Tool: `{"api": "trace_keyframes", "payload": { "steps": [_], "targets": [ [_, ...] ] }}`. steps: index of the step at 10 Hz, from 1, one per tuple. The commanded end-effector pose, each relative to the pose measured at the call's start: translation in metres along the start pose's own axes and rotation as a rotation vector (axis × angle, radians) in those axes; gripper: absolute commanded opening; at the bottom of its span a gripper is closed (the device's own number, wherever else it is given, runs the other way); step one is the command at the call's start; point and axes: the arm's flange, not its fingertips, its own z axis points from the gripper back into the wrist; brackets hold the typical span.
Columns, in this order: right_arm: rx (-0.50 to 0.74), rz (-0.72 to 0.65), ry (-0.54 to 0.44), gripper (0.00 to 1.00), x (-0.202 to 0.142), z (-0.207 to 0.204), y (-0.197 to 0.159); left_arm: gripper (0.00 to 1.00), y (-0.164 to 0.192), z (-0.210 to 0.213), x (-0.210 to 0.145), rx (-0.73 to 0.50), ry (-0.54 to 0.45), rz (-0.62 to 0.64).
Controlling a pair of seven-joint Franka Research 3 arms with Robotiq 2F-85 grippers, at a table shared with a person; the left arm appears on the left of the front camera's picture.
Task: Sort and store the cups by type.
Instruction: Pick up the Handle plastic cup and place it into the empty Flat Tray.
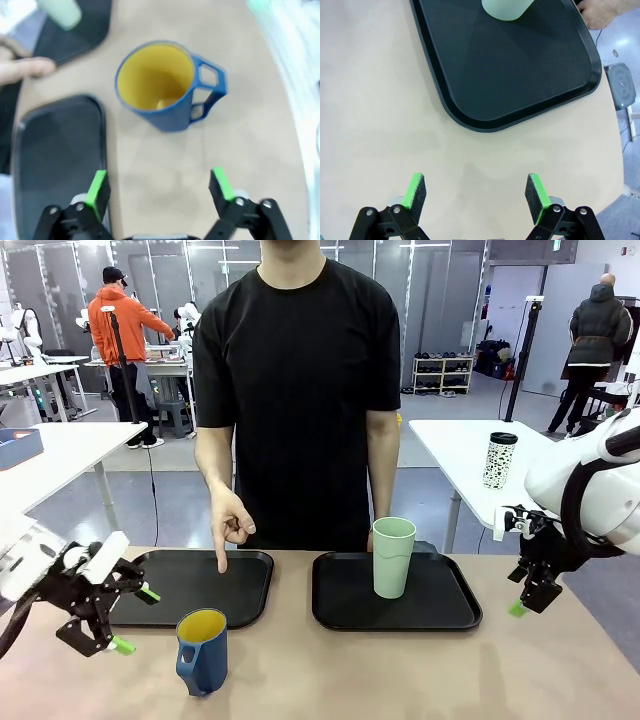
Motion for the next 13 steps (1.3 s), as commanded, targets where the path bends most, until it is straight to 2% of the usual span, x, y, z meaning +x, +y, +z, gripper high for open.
{"api": "trace_keyframes", "payload": {
  "steps": [1,3,6,8,9,13],
  "targets": [
    [0.000,0.001,0.003,1.00,0.000,0.000,0.000,1.00,-0.011,-0.014,-0.037,-0.045,-0.179,-0.002],
    [0.000,0.001,0.003,1.00,0.000,0.000,0.000,1.00,-0.014,-0.023,-0.050,-0.017,-0.313,-0.003],
    [0.000,0.001,0.003,1.00,0.000,0.000,0.000,1.00,-0.016,-0.033,-0.062,0.037,-0.449,0.021],
    [0.000,0.001,0.003,1.00,0.000,0.000,0.000,1.00,-0.015,-0.035,-0.068,0.097,-0.437,0.066],
    [0.000,0.001,0.003,1.00,0.000,0.000,0.000,1.00,-0.017,-0.014,-0.040,0.015,-0.402,0.074],
    [0.000,0.001,0.003,1.00,0.000,0.000,0.000,1.00,-0.017,-0.014,-0.040,0.015,-0.402,0.074]
  ]
}}
